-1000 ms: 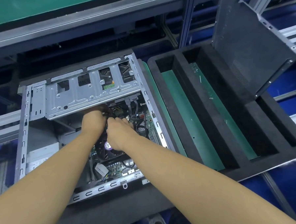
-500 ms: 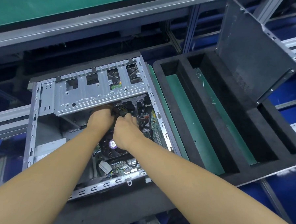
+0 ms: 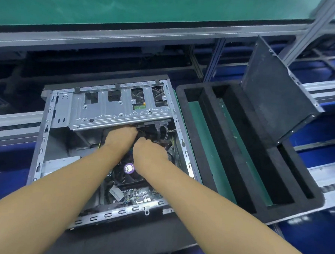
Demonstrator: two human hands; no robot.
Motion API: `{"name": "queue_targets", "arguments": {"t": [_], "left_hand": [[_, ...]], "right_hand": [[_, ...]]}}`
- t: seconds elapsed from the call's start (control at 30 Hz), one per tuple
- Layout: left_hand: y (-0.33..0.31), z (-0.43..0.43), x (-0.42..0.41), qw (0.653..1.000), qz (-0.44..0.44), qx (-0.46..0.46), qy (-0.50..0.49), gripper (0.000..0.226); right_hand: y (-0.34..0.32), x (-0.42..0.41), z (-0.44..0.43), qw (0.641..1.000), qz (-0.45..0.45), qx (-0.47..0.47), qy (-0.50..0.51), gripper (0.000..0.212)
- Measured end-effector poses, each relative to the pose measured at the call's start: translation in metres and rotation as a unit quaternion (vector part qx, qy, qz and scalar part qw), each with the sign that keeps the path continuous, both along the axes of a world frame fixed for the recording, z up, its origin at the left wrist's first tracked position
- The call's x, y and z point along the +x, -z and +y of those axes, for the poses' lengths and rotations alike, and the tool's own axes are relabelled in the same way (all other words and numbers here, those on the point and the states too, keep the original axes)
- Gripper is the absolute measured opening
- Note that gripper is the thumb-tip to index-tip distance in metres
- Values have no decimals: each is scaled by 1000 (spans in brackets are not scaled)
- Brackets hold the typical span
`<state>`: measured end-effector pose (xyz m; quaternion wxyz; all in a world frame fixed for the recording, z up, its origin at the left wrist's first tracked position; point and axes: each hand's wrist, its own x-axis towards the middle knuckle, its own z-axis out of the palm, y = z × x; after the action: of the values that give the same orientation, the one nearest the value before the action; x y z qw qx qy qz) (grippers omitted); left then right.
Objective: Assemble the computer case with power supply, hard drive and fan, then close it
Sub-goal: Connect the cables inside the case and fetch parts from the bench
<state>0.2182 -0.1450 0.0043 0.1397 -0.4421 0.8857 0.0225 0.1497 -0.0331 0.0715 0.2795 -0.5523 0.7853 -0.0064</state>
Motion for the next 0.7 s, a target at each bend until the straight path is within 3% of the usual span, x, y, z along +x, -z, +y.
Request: {"name": "queue_targets", "arguments": {"t": [0.13,0.33,0.4,0.53,0.63,0.7], "left_hand": [[-1,-3,-3,997,-17,73,16,24],[-1,-2,4,997,18,70,-21,26],[-3,1,4,997,20,66,-21,22],[-13,2,4,994,43,89,-40,19],[-21,1,15,985,101,122,-72,6],[-24,3,26,972,158,139,-107,21]], "right_hand": [[-2,8,1,995,86,-14,-46,36],[7,-2,12,985,152,-14,-86,36],[10,-3,16,982,163,-13,-99,45],[12,0,26,982,141,-6,-122,82],[1,0,37,980,119,-65,-146,61],[-9,-6,44,984,83,-109,-110,43]]}}
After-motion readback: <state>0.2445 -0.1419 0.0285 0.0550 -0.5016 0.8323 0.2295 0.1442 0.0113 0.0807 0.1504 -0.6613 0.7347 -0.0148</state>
